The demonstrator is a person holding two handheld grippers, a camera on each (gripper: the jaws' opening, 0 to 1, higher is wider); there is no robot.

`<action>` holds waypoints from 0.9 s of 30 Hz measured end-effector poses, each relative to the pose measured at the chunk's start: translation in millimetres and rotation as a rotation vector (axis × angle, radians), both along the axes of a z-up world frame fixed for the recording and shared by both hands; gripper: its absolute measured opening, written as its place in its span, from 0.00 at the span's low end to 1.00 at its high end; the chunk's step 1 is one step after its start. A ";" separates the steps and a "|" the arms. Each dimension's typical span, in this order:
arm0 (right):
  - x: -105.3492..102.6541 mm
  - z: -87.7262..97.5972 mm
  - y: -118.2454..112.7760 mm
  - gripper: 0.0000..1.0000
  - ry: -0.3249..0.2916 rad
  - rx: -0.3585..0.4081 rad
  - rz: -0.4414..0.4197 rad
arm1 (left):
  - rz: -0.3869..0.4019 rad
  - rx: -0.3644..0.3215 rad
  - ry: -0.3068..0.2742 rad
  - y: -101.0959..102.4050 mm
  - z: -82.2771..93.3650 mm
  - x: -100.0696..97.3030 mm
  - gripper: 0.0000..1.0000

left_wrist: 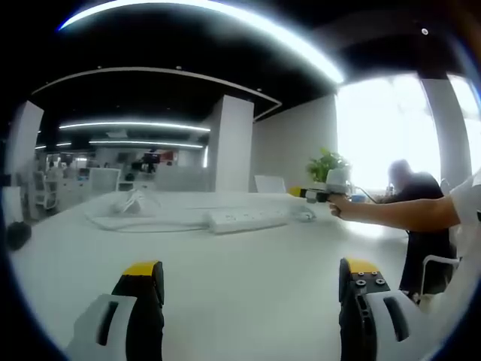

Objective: Straighten the power strip on the desk, plug the charger into it

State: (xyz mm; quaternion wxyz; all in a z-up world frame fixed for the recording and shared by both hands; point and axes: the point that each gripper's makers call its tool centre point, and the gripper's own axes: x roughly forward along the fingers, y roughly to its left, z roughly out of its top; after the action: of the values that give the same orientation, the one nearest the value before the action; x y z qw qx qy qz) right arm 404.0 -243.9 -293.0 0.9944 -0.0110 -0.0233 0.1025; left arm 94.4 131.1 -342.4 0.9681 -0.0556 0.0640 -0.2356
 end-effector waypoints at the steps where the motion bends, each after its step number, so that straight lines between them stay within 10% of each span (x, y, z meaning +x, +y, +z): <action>1: -0.4 -0.2 -1.0 0.88 0.003 0.001 -0.013 | 0.000 -0.001 -0.001 0.1 0.2 -0.3 0.99; 27: -6.1 -24.6 -5.7 0.84 0.089 -0.034 -0.109 | 0.013 -0.008 -0.010 4.6 2.1 -5.5 0.99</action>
State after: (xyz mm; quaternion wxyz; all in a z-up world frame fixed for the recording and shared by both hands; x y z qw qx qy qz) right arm 397.9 -249.6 -317.6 0.9982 -0.0248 0.0236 0.0489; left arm 88.9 135.7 -340.3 0.9697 -0.0589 0.0577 -0.2300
